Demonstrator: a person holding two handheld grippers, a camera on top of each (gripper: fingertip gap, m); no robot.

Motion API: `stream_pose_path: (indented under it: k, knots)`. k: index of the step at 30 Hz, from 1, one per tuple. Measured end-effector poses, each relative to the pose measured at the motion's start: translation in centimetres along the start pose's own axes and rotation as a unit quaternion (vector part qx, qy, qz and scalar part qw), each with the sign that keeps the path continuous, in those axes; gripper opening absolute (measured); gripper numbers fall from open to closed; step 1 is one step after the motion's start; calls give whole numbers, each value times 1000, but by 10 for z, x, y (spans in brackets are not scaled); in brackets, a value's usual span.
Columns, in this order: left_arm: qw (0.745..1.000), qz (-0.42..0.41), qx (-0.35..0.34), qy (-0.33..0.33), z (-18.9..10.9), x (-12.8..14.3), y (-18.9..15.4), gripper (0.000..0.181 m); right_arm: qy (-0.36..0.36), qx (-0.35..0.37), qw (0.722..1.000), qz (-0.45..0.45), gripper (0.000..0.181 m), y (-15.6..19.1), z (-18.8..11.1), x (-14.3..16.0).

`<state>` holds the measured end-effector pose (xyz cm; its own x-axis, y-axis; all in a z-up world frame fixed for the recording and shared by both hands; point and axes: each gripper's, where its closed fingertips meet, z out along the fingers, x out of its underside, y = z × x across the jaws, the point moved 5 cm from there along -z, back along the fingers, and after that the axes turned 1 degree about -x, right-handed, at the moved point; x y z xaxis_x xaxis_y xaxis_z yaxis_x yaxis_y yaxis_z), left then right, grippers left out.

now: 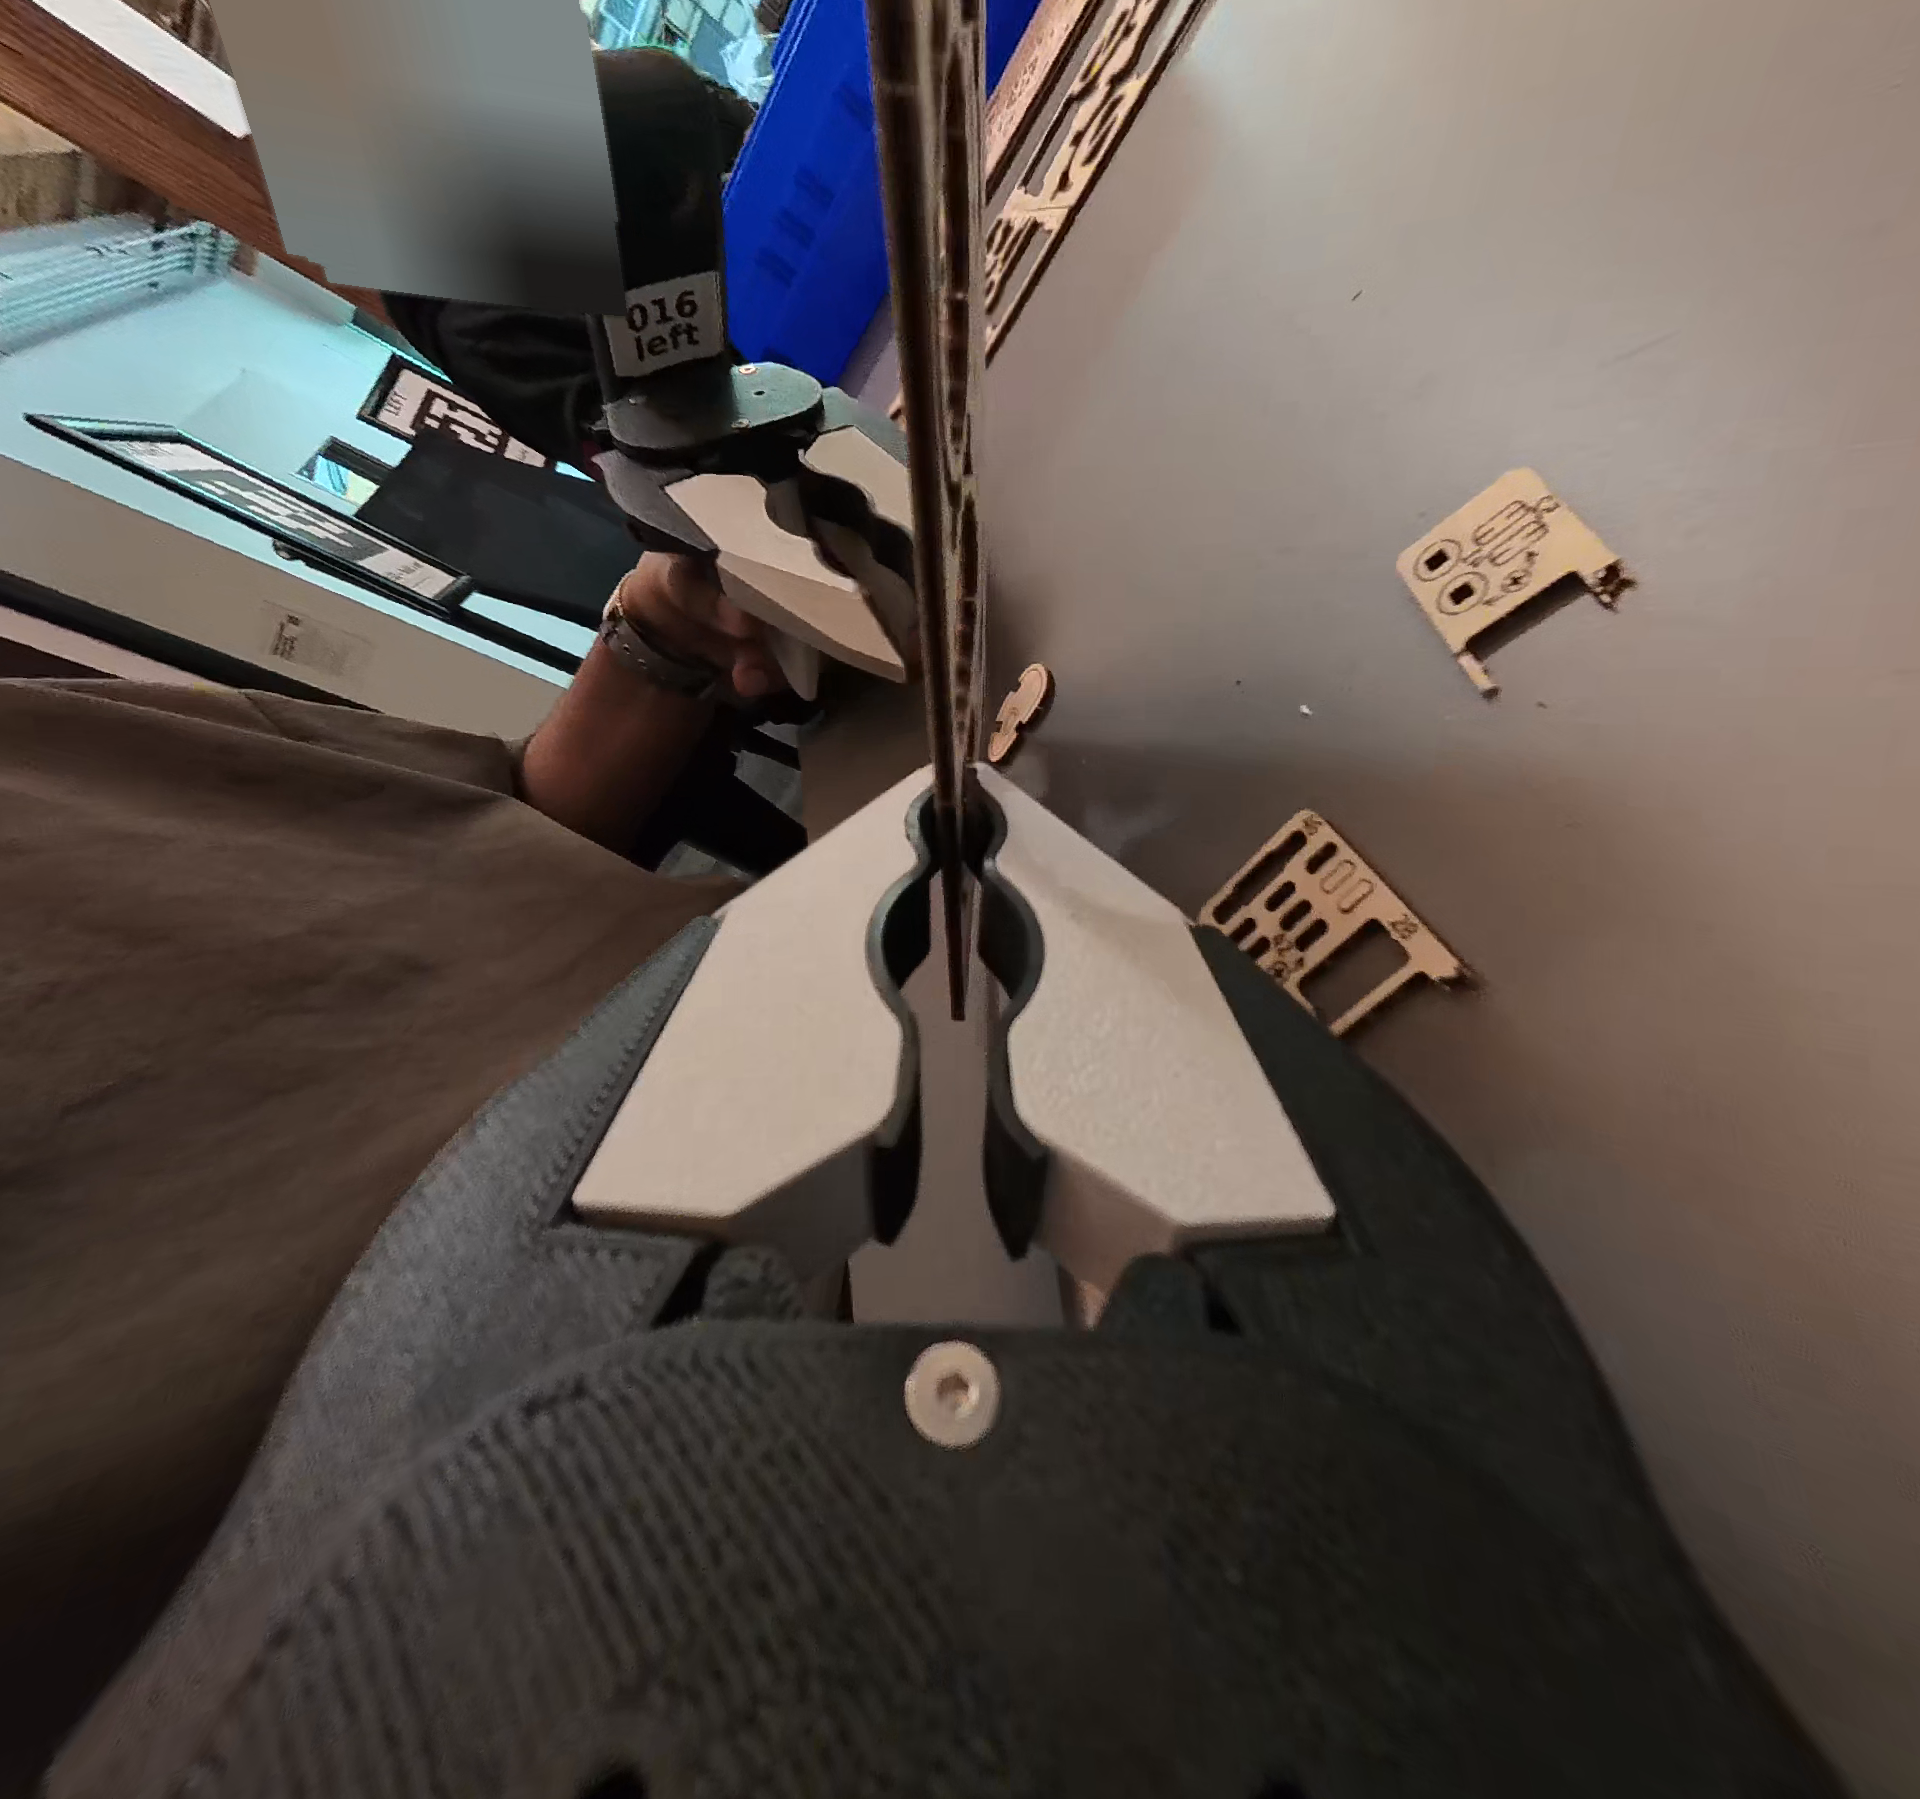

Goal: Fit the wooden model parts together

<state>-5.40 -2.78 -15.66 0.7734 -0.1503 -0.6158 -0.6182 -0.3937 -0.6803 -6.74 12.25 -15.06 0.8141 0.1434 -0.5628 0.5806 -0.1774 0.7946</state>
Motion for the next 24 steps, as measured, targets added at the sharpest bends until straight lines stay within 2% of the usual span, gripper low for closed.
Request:
stream_pose_path:
  k: [4, 7, 10, 12, 14, 16, 20, 24]
  knots:
    - [999, -17, 33, -37, 0, -7, -8, 33, 12, -24, 1000, 3, 0, 6, 5, 4]
    - [998, -33, 48, -33, 6, -5, -11, 34, 21, -25, 999, -3, 0, 9, 11, 7]
    - [1000, -14, 23, -7, 10, 1, -10, 28, 24, -19, 999, -8, 0, 10, 14, 8]
    - [1000, 2, 9, -5, 10, 2, -9, 18, 24, -19, 1000, -7, 0, 10, 15, 8]
    - [1000, 4, 10, -8, 10, 2, -10, 17, 21, -19, 1000, -5, 0, 10, 14, 8]
    - [1000, -1, 21, -9, 10, 2, -11, 17, 11, -24, 1000, -3, 0, 10, 13, 6]
    - [997, -20, 65, -34, 9, -4, -20, 5, -32, -26, 999, 4, 1, 10, 6, -4]
    - [987, -63, 112, -93, 4, -15, -27, 0, -83, -32, 996, -2, 21, 14, 0, -15]
